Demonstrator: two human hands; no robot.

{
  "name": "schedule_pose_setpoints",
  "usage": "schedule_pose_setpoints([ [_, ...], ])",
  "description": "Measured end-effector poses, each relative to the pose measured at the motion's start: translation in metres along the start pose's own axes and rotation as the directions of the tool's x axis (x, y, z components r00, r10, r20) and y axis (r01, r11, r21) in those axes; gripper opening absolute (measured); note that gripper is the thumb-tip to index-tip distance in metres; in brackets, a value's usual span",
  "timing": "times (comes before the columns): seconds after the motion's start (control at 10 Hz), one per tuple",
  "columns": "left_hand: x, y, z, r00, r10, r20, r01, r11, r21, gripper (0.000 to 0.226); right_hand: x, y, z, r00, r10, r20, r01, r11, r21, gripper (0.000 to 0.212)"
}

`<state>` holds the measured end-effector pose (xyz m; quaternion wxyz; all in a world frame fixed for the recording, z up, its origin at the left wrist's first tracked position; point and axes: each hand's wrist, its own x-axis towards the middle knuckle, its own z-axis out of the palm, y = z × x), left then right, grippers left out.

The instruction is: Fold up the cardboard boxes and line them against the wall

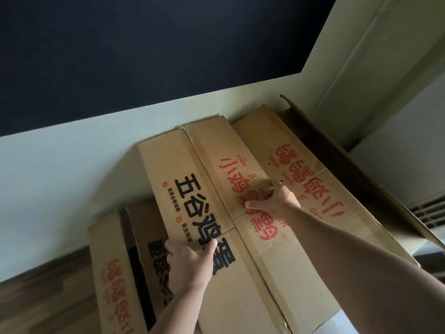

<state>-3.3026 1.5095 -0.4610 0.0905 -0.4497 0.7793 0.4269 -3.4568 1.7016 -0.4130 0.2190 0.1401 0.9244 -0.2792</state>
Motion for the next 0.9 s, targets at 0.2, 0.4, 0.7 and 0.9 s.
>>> schedule_pose_setpoints([
  [0.2, 0.013, 0.003, 0.036, 0.997, -0.054, -0.058, 0.057, 0.997, 0.055, 0.107, 0.029, 0.028, 0.025, 0.997, -0.079, -0.024, 0.075, 0.990, -0.120, 0.124],
  [0.4, 0.010, 0.007, 0.034, 0.997, -0.071, -0.012, 0.070, 0.998, -0.004, 0.109, 0.005, 0.016, 0.032, 0.956, -0.290, -0.040, 0.252, 0.886, -0.389, 0.049],
  [0.7, -0.012, 0.047, -0.016, 0.985, 0.072, 0.156, -0.100, 0.979, 0.177, 0.098, -0.040, -0.010, -0.008, 0.960, -0.256, 0.110, 0.276, 0.930, -0.244, 0.045],
  [0.9, -0.060, 0.085, -0.084, 0.904, 0.354, 0.239, -0.409, 0.879, 0.244, 0.087, -0.123, -0.040, -0.059, 0.945, -0.325, 0.050, 0.328, 0.942, -0.069, 0.049],
])
